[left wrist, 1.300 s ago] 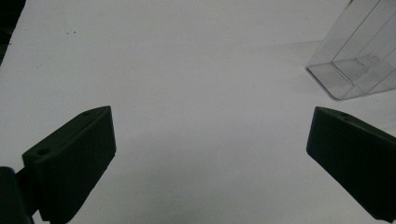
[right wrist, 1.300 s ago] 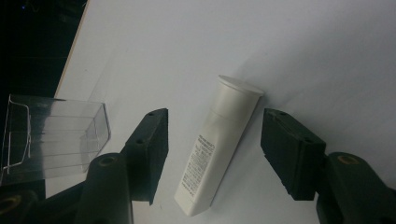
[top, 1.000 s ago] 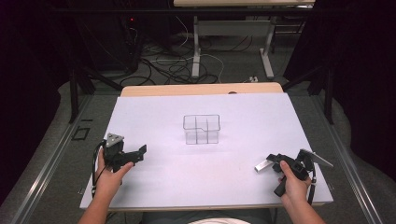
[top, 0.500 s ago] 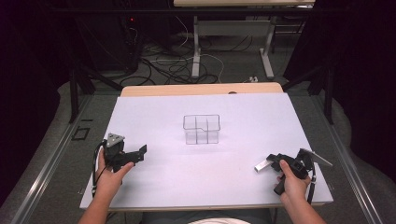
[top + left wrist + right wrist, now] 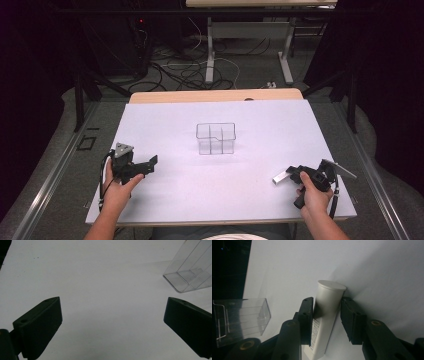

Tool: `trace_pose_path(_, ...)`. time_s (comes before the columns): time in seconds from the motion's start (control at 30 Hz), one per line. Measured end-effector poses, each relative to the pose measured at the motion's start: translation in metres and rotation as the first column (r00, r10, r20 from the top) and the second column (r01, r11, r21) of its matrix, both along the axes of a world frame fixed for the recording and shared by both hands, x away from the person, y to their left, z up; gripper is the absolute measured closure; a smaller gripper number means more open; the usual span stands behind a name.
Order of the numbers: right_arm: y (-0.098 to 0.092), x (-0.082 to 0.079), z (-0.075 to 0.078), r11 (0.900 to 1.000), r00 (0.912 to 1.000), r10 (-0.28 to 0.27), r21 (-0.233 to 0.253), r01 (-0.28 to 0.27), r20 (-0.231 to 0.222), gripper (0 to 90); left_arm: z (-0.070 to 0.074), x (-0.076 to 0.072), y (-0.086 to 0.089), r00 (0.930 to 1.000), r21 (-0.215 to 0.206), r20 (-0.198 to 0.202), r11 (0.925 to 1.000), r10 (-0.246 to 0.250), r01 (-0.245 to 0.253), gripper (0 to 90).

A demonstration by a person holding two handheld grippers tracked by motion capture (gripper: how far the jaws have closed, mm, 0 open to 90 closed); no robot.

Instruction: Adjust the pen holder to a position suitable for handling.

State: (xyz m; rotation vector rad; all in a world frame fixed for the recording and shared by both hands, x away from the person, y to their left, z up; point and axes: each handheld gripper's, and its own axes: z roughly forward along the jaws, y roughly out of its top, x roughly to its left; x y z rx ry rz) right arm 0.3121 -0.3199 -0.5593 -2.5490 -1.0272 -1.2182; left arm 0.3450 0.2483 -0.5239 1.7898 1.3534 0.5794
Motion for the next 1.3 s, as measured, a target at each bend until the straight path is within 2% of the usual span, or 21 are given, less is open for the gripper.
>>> trace_pose_path(0.1,-0.001,0.0,0.0,1.0,0.9999,-0.007,0.013,0.008,-0.007,65.9,0.0,0.0,0.0,1.0,0.001,-0.001,1.0,0.0,0.0,1.8)
trace_pose_path(0.2,-0.001,0.0,0.004,1.0,1.0,-0.006,0.025,0.006,0.0,75.1,0.0,0.0,0.0,1.0,-0.001,-0.002,1.0,0.002,-0.002,1.8)
trace_pose_path(0.23,-0.001,0.0,0.004,1.0,1.0,-0.006,0.025,0.006,0.0,75.1,0.0,0.0,0.0,1.0,0.001,-0.001,1.0,0.0,0.0,1.8)
trace_pose_path(0.27,-0.001,0.0,0.003,1.0,0.9999,0.001,0.005,-0.001,0.017,75.6,0.0,0.0,0.0,1.0,0.002,0.001,1.0,-0.001,0.001,1.8)
trace_pose_path(0.47,-0.001,0.001,0.003,1.0,0.9999,0.001,0.012,-0.001,0.012,75.3,0.0,0.0,0.0,1.0,0.0,-0.002,1.0,0.002,-0.002,1.8)
trace_pose_path(0.5,-0.001,0.001,0.003,1.0,0.9999,0.002,-0.006,-0.002,0.017,75.2,0.0,0.0,0.0,1.0,0.0,-0.002,1.0,0.002,-0.002,1.8)
trace_pose_path(0.57,-0.001,0.0,0.004,1.0,0.9999,0.006,-0.002,-0.006,0.01,73.3,0.0,0.0,0.0,1.0,0.001,-0.001,1.0,0.002,-0.002,1.8)
trace_pose_path(0.63,0.0,0.001,0.005,0.999,0.9996,-0.01,-0.033,0.011,0.026,73.4,-0.001,0.0,0.0,1.0,0.001,-0.001,1.0,0.002,-0.002,1.8)
trace_pose_path(0.67,0.0,0.001,0.005,0.999,0.9996,-0.01,-0.033,0.011,0.026,73.4,0.0,0.0,0.0,1.0,0.001,-0.003,1.0,0.003,-0.003,1.8)
trace_pose_path(0.7,0.0,0.0,0.008,0.999,0.9997,0.013,-0.046,-0.012,0.022,72.3,0.0,0.0,0.0,1.0,0.001,-0.003,1.0,0.004,-0.004,1.8)
trace_pose_path(0.77,0.001,0.0,0.008,0.998,0.9995,0.015,-0.059,-0.013,0.027,70.4,-0.001,0.0,0.0,1.0,0.001,-0.004,1.0,0.005,-0.005,1.8)
trace_pose_path(0.97,0.002,0.0,0.009,0.999,0.9992,0.011,-0.052,-0.009,0.04,61.5,-0.001,0.0,0.0,0.9999,-0.006,0.005,0.9999,0.009,-0.009,1.8)
trace_pose_path(1.03,0.002,0.002,0.008,0.998,0.9997,0.016,-0.066,-0.014,0.02,59.4,-0.001,0.0,0.0,1.0,-0.005,-0.004,1.0,0.007,-0.007,1.8)
trace_pose_path(1.07,0.003,0.003,0.008,0.998,0.9996,0.008,-0.064,-0.006,0.026,57.8,-0.001,0.0,0.0,1.0,-0.004,-0.004,1.0,0.006,-0.006,1.8)
trace_pose_path(1.17,0.007,0.006,0.006,0.999,0.9998,0.018,-0.051,-0.018,-0.001,55.8,0.0,0.001,0.0,1.0,-0.003,-0.003,1.0,0.001,-0.001,1.8)
trace_pose_path(1.2,0.011,0.007,0.003,0.999,0.9998,0.02,-0.033,-0.02,-0.001,54.9,0.0,0.0,0.0,1.0,-0.003,-0.003,1.0,0.001,-0.001,1.8)
trace_pose_path(1.27,0.013,0.007,0.004,0.999,0.9996,0.027,-0.032,-0.027,-0.004,54.3,0.0,0.0,0.0,1.0,-0.008,-0.005,1.0,0.004,-0.005,1.8)
trace_pose_path(1.3,0.015,0.008,0.005,0.998,0.9995,0.029,-0.061,-0.03,-0.014,53.7,0.0,0.0,0.001,1.0,-0.008,-0.004,1.0,0.005,-0.005,1.8)
